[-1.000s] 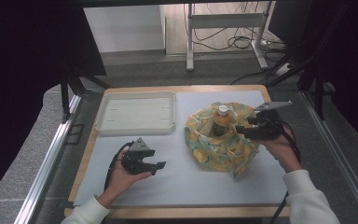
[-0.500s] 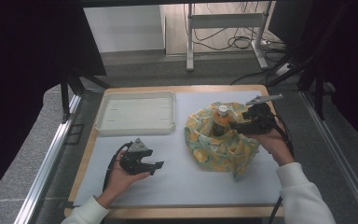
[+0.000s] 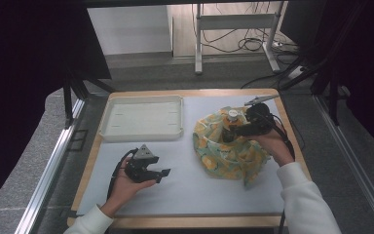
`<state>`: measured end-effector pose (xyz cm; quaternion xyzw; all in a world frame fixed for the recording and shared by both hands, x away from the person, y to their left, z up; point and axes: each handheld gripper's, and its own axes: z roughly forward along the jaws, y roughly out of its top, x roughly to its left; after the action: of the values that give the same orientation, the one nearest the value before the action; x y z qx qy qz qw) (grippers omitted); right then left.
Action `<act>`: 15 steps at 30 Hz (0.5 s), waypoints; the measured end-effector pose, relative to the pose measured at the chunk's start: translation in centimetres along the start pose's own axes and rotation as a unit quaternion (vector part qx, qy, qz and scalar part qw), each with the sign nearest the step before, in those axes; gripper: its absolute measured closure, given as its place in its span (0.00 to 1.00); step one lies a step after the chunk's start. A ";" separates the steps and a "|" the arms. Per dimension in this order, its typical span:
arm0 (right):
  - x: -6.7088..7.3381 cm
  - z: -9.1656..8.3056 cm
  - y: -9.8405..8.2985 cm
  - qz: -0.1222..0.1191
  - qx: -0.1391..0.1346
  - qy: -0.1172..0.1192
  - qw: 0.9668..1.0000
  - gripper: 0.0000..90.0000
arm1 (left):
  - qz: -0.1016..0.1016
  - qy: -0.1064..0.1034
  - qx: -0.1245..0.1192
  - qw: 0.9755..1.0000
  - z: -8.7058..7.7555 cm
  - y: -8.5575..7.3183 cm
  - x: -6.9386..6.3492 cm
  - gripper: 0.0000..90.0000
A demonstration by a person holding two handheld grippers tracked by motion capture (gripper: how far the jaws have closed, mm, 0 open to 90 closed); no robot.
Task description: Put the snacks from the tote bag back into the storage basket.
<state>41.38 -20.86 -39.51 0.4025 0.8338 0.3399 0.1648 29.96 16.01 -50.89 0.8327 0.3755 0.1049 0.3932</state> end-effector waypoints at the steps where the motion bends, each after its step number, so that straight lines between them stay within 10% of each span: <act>1: 0.0 0.2 0.1 0.002 0.001 0.000 1.000 0.22 | 0.000 0.001 0.000 1.000 0.0 0.0 0.0 0.36; 15: 0.0 4.7 1.6 0.009 0.053 0.005 0.999 0.18 | -0.003 0.004 0.002 1.000 -0.2 -0.3 0.1 0.35</act>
<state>44.87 -18.13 -41.71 0.4168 0.8475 0.2989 0.1363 29.77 16.28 -50.98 0.8320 0.3799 0.1058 0.3901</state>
